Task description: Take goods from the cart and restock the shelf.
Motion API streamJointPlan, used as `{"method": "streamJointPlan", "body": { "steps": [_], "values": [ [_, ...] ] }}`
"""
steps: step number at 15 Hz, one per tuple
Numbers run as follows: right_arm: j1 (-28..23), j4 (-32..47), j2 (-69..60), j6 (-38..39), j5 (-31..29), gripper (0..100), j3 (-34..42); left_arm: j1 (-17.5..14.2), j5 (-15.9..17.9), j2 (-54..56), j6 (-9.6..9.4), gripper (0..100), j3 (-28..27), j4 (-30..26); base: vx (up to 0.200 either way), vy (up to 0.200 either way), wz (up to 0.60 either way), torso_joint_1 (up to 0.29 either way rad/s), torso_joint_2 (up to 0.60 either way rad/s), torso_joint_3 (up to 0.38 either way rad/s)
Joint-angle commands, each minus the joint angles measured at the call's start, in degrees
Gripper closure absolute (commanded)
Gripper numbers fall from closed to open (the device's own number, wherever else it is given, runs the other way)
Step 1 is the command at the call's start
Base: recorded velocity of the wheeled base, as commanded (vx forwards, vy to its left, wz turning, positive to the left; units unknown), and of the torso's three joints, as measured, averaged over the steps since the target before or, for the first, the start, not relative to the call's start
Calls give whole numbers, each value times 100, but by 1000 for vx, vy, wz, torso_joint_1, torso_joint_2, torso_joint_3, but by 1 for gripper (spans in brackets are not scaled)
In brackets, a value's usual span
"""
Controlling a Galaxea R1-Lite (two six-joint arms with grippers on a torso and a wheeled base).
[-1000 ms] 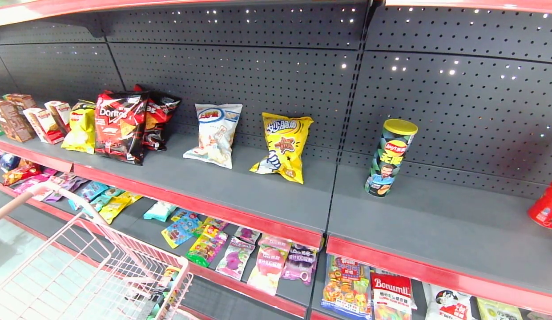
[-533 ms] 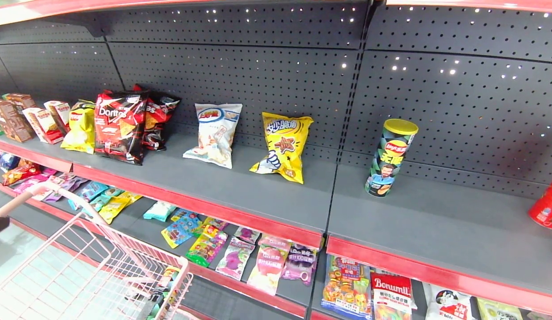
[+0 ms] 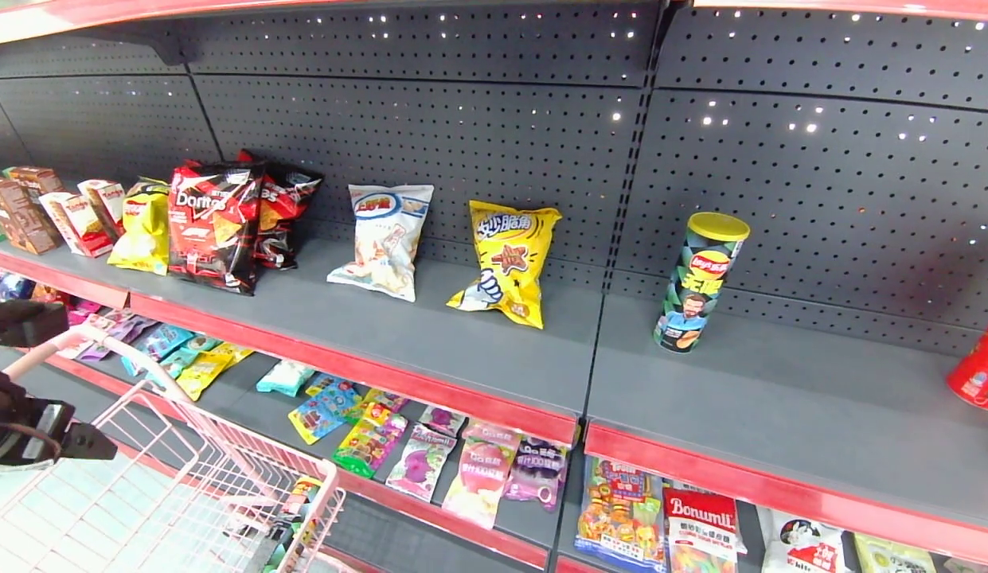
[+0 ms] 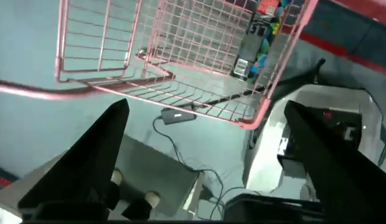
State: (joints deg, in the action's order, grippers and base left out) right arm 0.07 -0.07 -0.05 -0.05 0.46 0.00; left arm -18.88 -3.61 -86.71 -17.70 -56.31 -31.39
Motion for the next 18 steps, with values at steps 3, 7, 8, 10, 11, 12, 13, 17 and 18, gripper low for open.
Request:
{"method": "streamJointPlan", "body": {
  "steps": [3, 7, 8, 10, 11, 12, 13, 17, 18],
  "values": [
    [1, -1, 5, -4, -2, 0, 0, -63, 475, -1296, -541, 0, -21, 212, 0, 0, 0, 0, 0, 0],
    [1, -1, 5, -4, -11, 0, 0, -89, 493, -1559, -603, 0, -293, 230, 0, 0, 0, -71, 136, 79],
    [1, -1, 5, -4, -11, 0, 0, -116, 501, -1559, -621, 0, -337, 230, 0, 0, 0, -129, 276, 154],
    [1, -1, 5, -13, -11, 0, 0, -116, 519, -1559, -621, 0, -337, 221, 0, 0, 0, -146, 315, 161],
    [1, -1, 5, -13, -11, 0, 0, -116, 528, -1559, -621, 0, -311, 221, 0, 0, 0, -163, 330, 183],
    [1, -1, 5, -13, -11, 0, 0, -107, 537, -1568, -621, 0, -302, 221, 0, 0, 0, -149, 330, 163],
    [1, -1, 5, -13, -11, 0, 0, -89, 537, -1568, -621, 0, -302, 221, 0, 0, 0, -154, 344, 183],
    [1, -1, 5, -13, -11, 0, 0, -54, 677, -1577, -621, 0, -267, 221, 0, 0, 0, -154, 337, 178],
    [1, -1, 5, -13, -11, 0, 0, -1, 668, -1577, -612, 0, -214, 221, 0, 0, 0, -149, 334, 178]
  ]
}}
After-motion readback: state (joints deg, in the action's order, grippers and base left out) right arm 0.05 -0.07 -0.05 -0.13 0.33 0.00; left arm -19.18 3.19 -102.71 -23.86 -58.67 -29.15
